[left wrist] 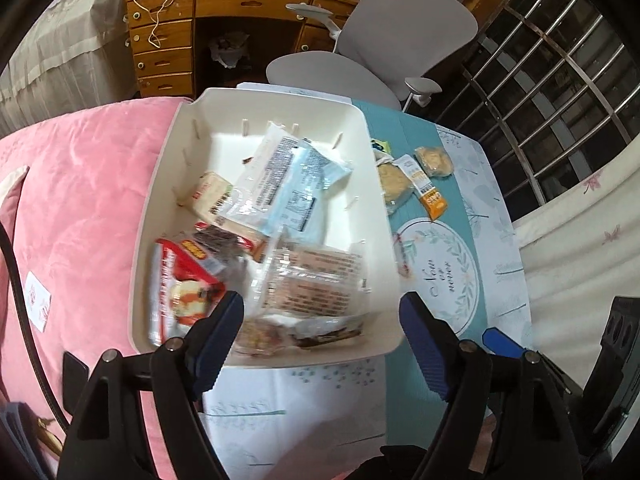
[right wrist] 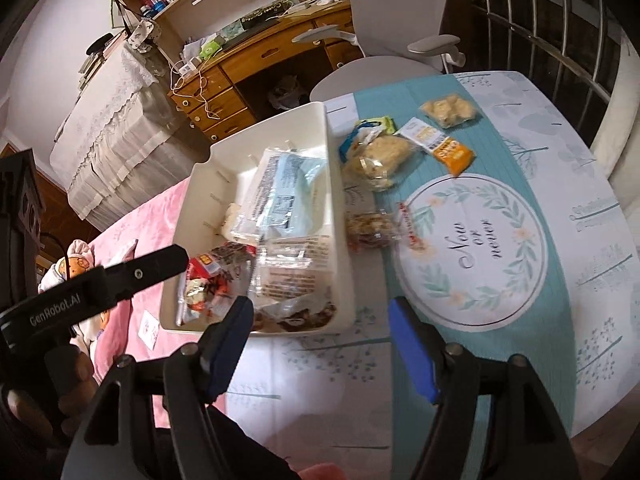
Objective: Organize snacks
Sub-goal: 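Grasp the clear nut bag with the left tool while the right grasps the orange OATS bar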
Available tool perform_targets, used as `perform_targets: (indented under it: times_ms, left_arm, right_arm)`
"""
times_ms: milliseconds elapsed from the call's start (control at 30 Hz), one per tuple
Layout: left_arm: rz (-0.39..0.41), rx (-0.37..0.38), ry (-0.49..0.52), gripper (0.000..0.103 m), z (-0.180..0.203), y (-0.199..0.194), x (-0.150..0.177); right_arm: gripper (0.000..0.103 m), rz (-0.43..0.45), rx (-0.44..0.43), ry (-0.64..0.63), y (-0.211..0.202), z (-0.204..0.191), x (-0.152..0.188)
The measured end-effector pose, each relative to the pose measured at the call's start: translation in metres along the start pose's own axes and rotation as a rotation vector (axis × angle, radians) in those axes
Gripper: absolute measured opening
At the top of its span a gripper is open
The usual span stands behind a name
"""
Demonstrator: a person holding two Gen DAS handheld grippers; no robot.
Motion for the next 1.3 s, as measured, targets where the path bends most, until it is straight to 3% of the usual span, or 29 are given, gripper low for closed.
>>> perform_targets:
  times_ms: [367, 733, 933, 1100, 1300]
  left_arm:
    - [0.044, -0.038, -0.087, 0.079, 0.079, 0.006, 0.002]
    - [0.052, -0.099, -0.293, 0.080, 0.143, 0.042, 0.022]
    - [0.034, -0.075, -0.479, 0.080, 0.151, 0.065, 0.034]
    - [-0.001, -0.107, -0.618, 0.080, 0.150, 0.087, 0.039]
    - [0.023, -0.168, -0.741, 0.080, 0.145, 0.115, 0.037]
  right_arm:
    - [0.071, 0.017, -0.014, -0.121, -0.028, 0.063, -0.034]
    - [0.071, -0.008, -0.050, -0.299, -0.030, 0.128, -0.071]
    - [0.071, -0.030, -0.048, -0.389, -0.020, 0.155, -0.086]
    - [0.071, -0.044, -0.048, -0.437, -0.005, 0.165, -0.100]
    - [0.071, -0.026, -0.056, -0.506, 0.015, 0.166, -0.118]
Point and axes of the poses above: each gripper's, at about its wrist camera, not at the fingertips, and y roughly the way its jaws point, z to its right, x to its underside, the point moved 2 cm from there along y, roughly the way its jaws point, and after that the axes turned 2 degrees about y, right-handed, at the moved point
